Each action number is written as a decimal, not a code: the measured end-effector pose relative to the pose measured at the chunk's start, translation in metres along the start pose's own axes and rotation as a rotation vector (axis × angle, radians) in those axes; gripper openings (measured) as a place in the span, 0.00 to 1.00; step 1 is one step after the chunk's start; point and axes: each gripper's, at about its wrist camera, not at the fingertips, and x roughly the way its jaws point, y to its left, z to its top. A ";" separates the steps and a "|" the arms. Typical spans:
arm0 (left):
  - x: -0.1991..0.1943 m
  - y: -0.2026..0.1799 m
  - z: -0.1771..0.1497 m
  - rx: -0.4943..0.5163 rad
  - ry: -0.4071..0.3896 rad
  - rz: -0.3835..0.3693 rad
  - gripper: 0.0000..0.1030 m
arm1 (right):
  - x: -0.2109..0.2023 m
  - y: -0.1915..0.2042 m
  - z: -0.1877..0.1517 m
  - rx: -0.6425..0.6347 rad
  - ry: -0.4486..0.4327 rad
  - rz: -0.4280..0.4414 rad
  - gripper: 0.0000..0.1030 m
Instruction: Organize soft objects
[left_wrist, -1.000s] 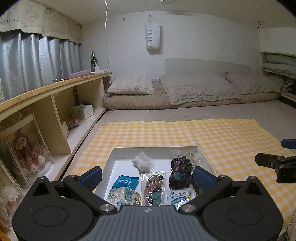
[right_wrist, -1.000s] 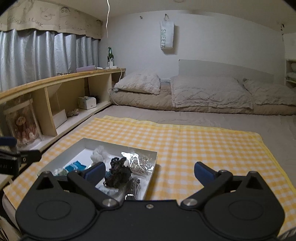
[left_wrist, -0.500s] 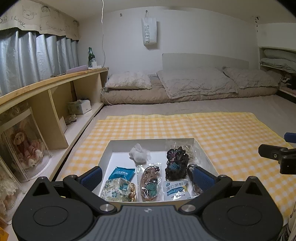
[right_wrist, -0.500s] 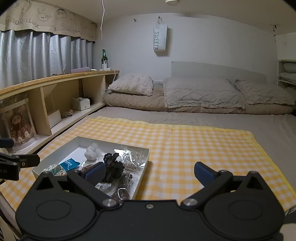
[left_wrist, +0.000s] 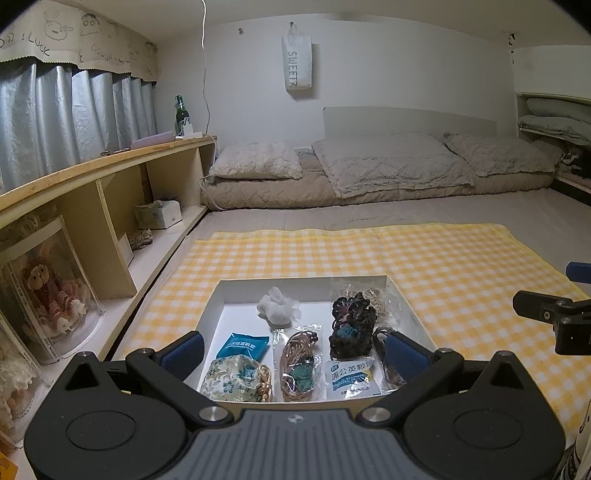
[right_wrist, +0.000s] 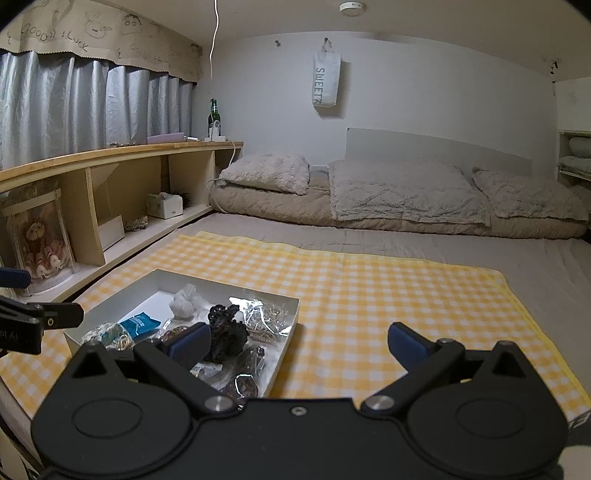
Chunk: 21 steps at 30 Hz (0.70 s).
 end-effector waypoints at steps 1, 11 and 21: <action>0.000 0.000 0.000 0.000 0.000 -0.001 1.00 | 0.000 0.000 0.000 -0.002 -0.001 0.000 1.00; 0.000 0.000 0.001 -0.005 0.002 0.000 1.00 | -0.001 -0.001 0.000 0.000 0.001 0.002 1.00; -0.001 0.000 0.000 -0.005 0.001 -0.001 1.00 | -0.001 -0.001 0.000 -0.002 0.001 0.004 1.00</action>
